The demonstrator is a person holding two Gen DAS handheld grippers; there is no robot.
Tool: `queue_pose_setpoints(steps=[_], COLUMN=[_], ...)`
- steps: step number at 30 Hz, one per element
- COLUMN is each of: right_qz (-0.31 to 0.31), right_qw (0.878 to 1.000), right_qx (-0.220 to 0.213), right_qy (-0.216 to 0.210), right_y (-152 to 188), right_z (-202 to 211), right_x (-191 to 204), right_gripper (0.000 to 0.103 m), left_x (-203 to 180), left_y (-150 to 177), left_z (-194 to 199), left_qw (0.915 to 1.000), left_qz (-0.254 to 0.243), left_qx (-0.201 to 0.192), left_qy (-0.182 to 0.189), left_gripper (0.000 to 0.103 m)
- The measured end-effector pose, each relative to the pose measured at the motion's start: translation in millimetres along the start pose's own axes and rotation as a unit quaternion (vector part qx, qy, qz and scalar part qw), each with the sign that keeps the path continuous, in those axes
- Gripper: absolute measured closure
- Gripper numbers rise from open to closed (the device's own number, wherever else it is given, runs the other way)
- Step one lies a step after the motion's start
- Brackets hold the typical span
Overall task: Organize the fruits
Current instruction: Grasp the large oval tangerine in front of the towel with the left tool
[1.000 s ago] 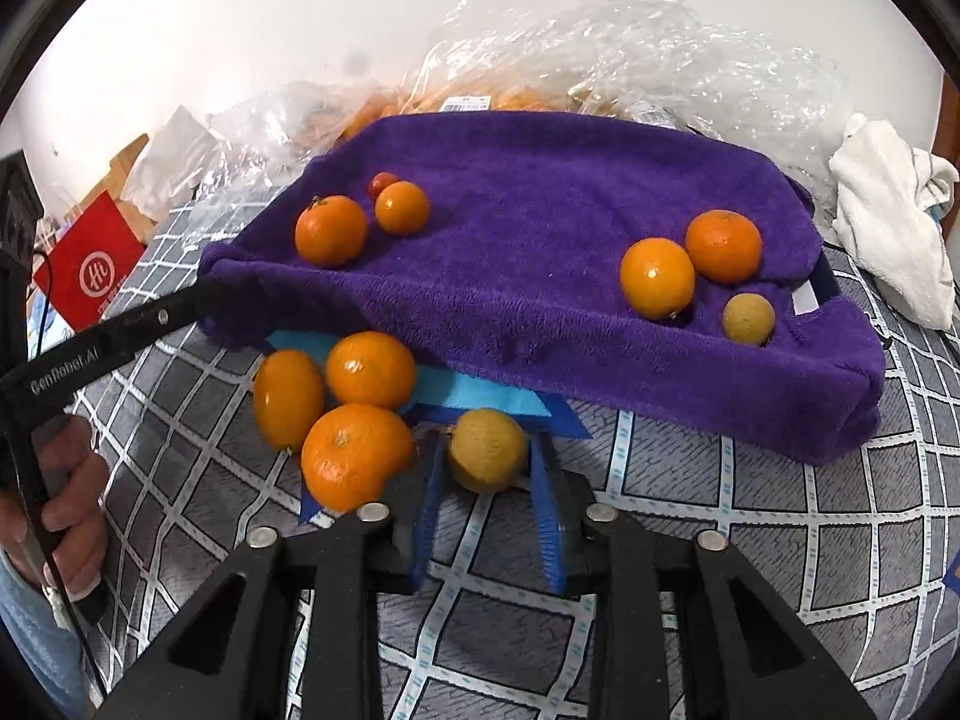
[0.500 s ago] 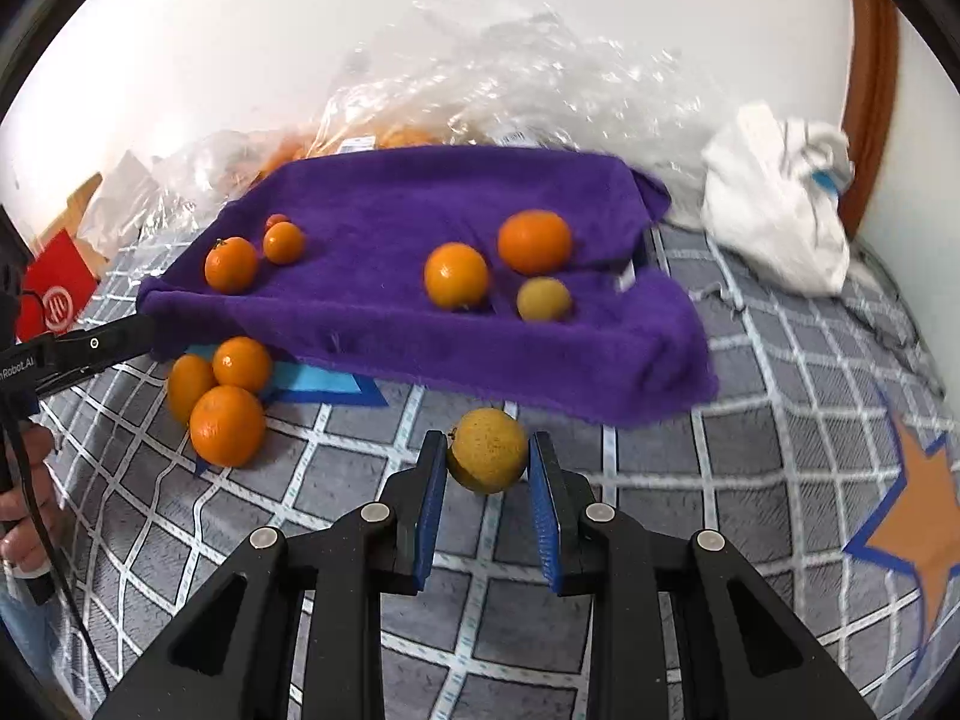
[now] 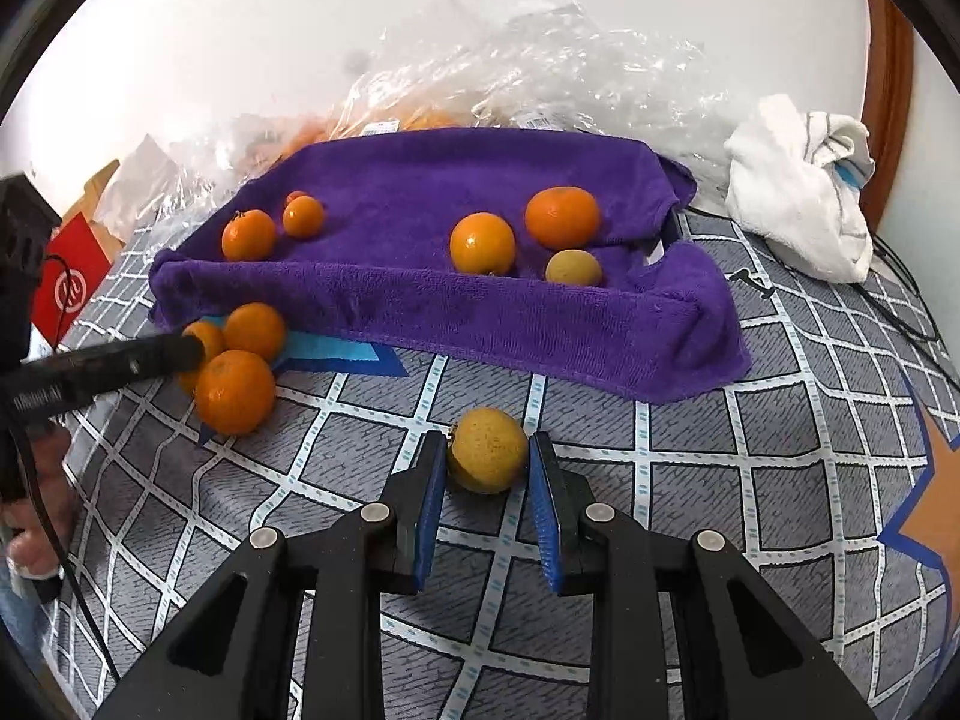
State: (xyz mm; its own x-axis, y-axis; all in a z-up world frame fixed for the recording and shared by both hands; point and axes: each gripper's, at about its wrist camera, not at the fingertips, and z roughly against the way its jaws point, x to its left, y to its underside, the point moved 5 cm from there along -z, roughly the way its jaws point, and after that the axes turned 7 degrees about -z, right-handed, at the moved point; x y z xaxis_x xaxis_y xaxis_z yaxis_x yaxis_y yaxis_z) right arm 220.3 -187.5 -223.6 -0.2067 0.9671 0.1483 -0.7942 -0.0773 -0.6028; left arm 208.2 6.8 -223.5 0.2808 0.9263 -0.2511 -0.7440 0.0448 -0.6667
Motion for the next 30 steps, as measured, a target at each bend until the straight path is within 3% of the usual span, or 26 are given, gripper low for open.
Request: queue_pose_setpoints(steps=[5,13,24,25,28,30], right_qz=[-0.005,0.002,0.018,0.019,0.033,0.049], right_qw=[1.000,1.000,1.000,1.000,0.999,0.999], right_qx=[0.002,0.006,0.007,0.008,0.013,0.014], right_qy=[-0.002,0.005,0.021,0.019,0.003,0.015], right_y=[-0.1,-0.1,1.7,2.1,2.8,3.3], right_z=[-0.6,-2.7,-4.9,-4.7,-6.8,-8.4], right_x=[-2.3,-1.0,3.2,3.4,8.7,13.0], right_gripper=[0.076,0.076,0.074,0.072,0.054,0.052], left_x=[-1.5,6.5,14.1,12.5,10.3,11.6], left_y=[0.9,-1.2,2.2,2.7,3.1,2.9], left_z=[1.2,17.4,7.7,5.8,5.4,6.1], left_qw=[0.9999,0.9990,0.9989,0.9986,0.9978,0.9981], left_qz=[-0.006,-0.002,-0.006,-0.014,-0.023,-0.020], left_qx=[-0.005,-0.041,-0.005,0.001,0.003,0.003], left_qy=[0.008,-0.021,-0.046,-0.051,-0.062,-0.059], left_gripper=[0.069,0.069,0.068,0.068,0.068,0.068])
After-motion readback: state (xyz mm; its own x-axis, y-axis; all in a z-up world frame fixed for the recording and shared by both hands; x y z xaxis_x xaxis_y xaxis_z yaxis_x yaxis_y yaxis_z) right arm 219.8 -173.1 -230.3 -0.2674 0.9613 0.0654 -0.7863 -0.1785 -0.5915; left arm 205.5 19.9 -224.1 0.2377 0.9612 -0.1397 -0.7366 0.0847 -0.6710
